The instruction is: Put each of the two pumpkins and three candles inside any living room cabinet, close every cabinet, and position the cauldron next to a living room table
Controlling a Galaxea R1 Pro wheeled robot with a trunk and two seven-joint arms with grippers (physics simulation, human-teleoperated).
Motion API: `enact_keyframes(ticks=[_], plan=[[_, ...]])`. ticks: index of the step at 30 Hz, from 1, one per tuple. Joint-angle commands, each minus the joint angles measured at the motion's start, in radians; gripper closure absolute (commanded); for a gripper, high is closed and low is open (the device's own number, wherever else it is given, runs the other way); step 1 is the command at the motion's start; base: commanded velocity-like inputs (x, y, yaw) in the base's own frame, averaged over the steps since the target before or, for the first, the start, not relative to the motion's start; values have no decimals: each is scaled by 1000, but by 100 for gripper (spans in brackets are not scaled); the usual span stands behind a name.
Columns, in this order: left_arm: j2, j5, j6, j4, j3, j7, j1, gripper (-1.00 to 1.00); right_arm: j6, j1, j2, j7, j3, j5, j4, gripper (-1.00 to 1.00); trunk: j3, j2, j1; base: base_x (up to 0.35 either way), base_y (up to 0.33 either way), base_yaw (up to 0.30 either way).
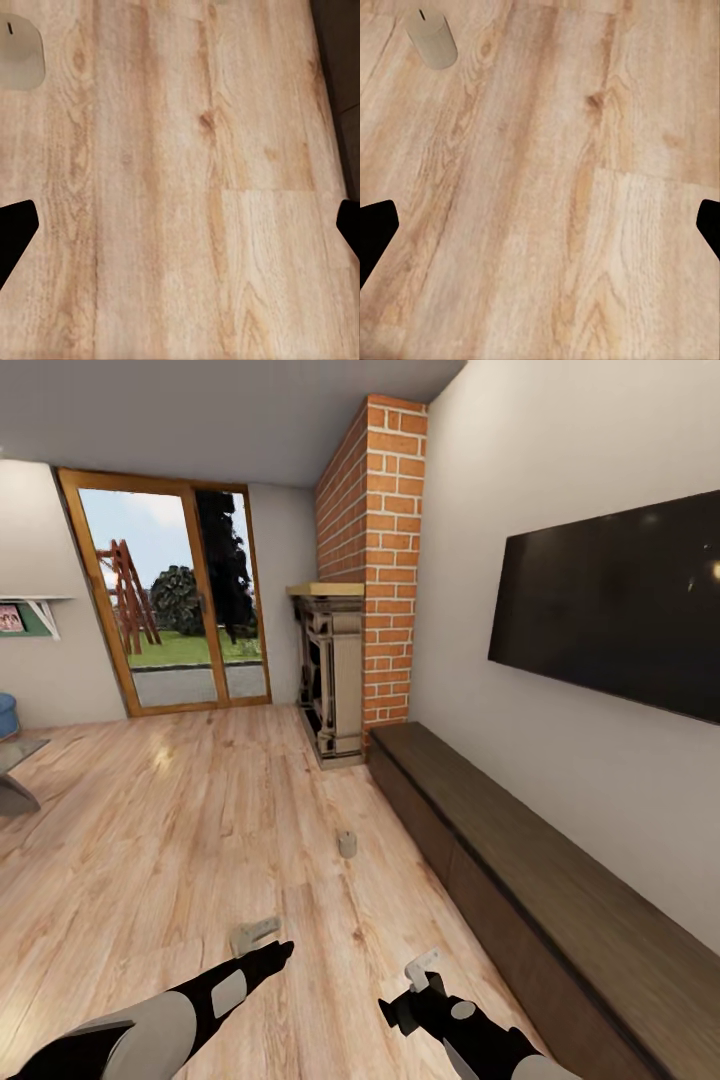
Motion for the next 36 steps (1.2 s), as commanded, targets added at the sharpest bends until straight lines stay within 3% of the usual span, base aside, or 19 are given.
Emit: enact_keyframes(ticks=[1, 18, 36], plan=[[0, 5, -4, 4, 7, -5, -2, -100, -4, -1, 0, 2, 5, -8, 1, -100, 2, 7, -4, 0, 0, 2], [2, 5, 39, -1, 8, -5, -2, -100, 56, -1, -2, 5, 5, -9, -1, -100, 56, 126, -69, 0, 0, 5], [0, 6, 35, 4, 11, -4, -2, -100, 56, -1, -4, 2, 6, -9, 1, -100, 70, 126, -69, 0, 0, 223]])
